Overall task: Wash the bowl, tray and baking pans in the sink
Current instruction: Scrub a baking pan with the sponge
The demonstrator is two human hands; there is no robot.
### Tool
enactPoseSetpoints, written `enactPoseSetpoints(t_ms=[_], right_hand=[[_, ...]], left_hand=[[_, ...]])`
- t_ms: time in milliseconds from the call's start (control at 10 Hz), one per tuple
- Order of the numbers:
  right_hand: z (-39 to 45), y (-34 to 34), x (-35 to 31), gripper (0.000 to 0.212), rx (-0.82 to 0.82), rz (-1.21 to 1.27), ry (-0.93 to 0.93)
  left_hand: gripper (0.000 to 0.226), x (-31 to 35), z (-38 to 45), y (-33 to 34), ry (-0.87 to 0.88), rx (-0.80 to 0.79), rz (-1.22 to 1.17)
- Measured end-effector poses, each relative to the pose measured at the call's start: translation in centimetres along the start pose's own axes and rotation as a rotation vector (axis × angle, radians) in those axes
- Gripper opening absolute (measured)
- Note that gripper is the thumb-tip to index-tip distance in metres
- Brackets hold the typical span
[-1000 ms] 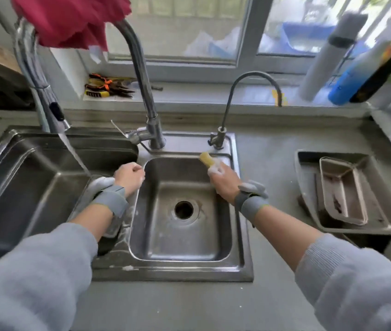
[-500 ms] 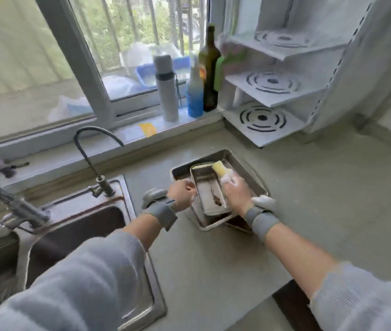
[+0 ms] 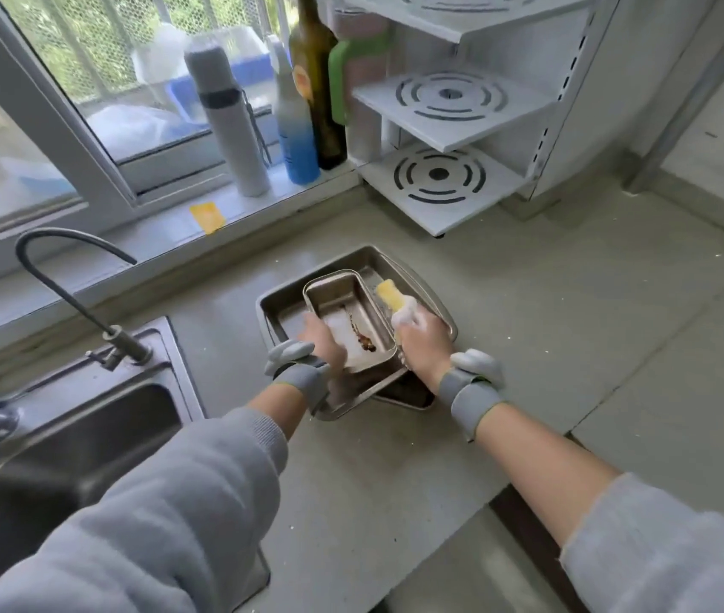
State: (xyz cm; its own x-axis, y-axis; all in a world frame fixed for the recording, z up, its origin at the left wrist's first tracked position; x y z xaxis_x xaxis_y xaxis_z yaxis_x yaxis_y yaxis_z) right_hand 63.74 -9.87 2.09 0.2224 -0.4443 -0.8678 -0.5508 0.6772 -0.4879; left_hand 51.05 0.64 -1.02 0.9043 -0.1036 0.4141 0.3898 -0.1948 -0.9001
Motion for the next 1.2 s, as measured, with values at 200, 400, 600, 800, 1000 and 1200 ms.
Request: enactPoseSetpoints(t_ms=[200,400,600,800,1000,1200], right_hand=[[-1.1,1.5,-3.6,0.030,0.023,0.191,-0.001],[-3.9,6.1,-7.4,0.019,-0.017,0.143,-0.046],[-4.9,5.6,-7.2,0.019,0.002,0.146,0.089],[-4.4,5.0,-3.9,0.024,-0.016,0.184,0.267],[-4.0,4.1,-5.0,0.021,-0.021,0.091,0.110],[-4.6,4.0,-8.8,0.019,0.020,0.205,-0.012]], left_hand=[[0.021,-2.1,0.6,-3.7,-0.166,-0.025,-0.408],[0.017,-7.6,-1.6,-6.4,-0.392,-0.277,-0.863],[0.016,-7.9,-2.3,-6.0,-0.402,-0.339,-0.871],[0.030,-7.7,-2.6,-5.6,-0.660,-0.420,-1.051],[0.025,-5.9,-1.9,-4.9,-0.491,-0.395,-0.961],[0.055,-6.6,-1.6,-8.7,-0.287,-0.314,-1.173]])
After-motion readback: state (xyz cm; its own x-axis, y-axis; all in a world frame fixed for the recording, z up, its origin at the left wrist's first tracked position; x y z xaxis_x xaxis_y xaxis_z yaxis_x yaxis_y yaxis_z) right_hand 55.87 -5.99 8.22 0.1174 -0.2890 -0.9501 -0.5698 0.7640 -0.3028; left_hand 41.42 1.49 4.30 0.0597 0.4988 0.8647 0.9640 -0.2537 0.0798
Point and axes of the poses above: each hand's wrist, its own z-axis towards the middle knuckle, its own y-axis out of the palm, x = y × z, the point moved 6 cm from there along z, towards the middle knuckle, and after that the axes turned 14 degrees about x, right-handed, at the moved point
